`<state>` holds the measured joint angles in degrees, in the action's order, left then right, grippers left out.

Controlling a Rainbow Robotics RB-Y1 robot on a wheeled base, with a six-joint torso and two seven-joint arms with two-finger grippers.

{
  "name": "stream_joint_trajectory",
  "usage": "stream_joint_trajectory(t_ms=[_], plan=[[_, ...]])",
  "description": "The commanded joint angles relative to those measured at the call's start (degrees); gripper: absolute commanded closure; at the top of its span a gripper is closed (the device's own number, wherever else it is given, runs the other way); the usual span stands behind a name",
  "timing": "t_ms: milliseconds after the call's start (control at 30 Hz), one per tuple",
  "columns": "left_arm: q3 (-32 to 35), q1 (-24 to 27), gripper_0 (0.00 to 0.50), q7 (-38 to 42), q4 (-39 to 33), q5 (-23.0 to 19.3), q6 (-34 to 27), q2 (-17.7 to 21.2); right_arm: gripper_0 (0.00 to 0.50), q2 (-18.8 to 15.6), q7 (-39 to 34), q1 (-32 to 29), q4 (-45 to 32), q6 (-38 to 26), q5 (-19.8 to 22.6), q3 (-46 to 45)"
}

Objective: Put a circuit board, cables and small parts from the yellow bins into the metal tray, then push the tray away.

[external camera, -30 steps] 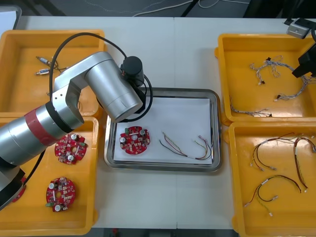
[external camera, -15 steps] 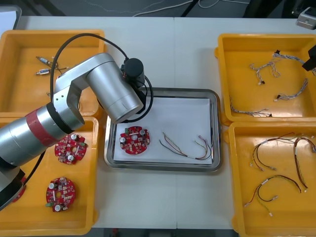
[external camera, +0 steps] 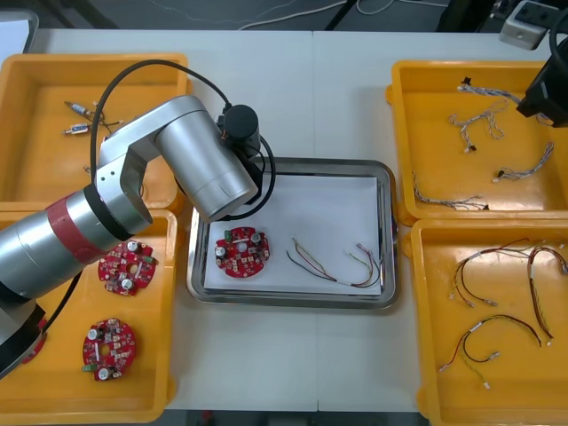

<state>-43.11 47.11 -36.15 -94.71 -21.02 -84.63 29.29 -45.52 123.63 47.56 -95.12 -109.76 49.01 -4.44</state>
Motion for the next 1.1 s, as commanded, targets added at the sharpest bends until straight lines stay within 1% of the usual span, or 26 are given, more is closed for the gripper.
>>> stream_joint_trajectory(t_ms=[33,67,167,267,367,433,500,567,767,867,1100], plan=[[0.0,1.1,0.000,4.0,-1.4,0.5,0.1,-1.0,0.500,1.8,-2.4,-3.9,-7.3,-0.2,1.0,-1.8],[0.2,1.1,0.000,4.0,-1.5,0.5,-0.2,-0.9,0.500,1.9,-2.5,-4.1,-8.1,-0.2,1.1,-1.7],[2.1,1.5,0.000,3.8,-3.4,-1.7,-2.9,-0.3,0.500,2.4,-3.1,-6.7,-12.5,-0.2,1.9,-0.7],[3.6,1.9,0.000,3.6,-5.1,-3.7,-5.4,0.3,0.500,2.4,-3.5,-8.1,-15.3,-0.2,2.2,0.7],[6.4,2.3,0.000,3.2,-7.9,-6.8,-9.0,1.2,0.500,2.4,-3.9,-10.0,-18.9,-0.2,2.5,3.7],[7.9,2.6,0.000,3.2,-9.3,-8.4,-10.4,1.8,0.500,2.4,-3.9,-10.5,-19.8,0.2,2.7,5.7],[9.1,3.0,0.000,3.1,-10.1,-10.2,-11.9,2.4,0.500,2.2,-3.6,-10.5,-19.8,2.0,2.8,8.2],[10.8,3.7,0.000,2.9,-11.1,-12.5,-13.6,3.1,0.500,1.9,-3.3,-10.5,-20.1,5.1,3.0,11.7],[16.0,4.8,0.000,1.8,-11.5,-16.6,-17.2,5.2,0.500,1.5,-3.7,-9.8,-20.6,12.4,2.8,19.4],[18.2,4.8,0.000,0.8,-11.5,-17.8,-18.1,6.4,0.500,1.6,-3.7,-9.0,-20.6,15.0,2.1,22.7],[22.6,4.8,0.000,-3.8,-10.8,-17.9,-22.2,8.4,0.500,1.5,-3.8,-6.5,-20.5,19.4,0.1,29.9]])
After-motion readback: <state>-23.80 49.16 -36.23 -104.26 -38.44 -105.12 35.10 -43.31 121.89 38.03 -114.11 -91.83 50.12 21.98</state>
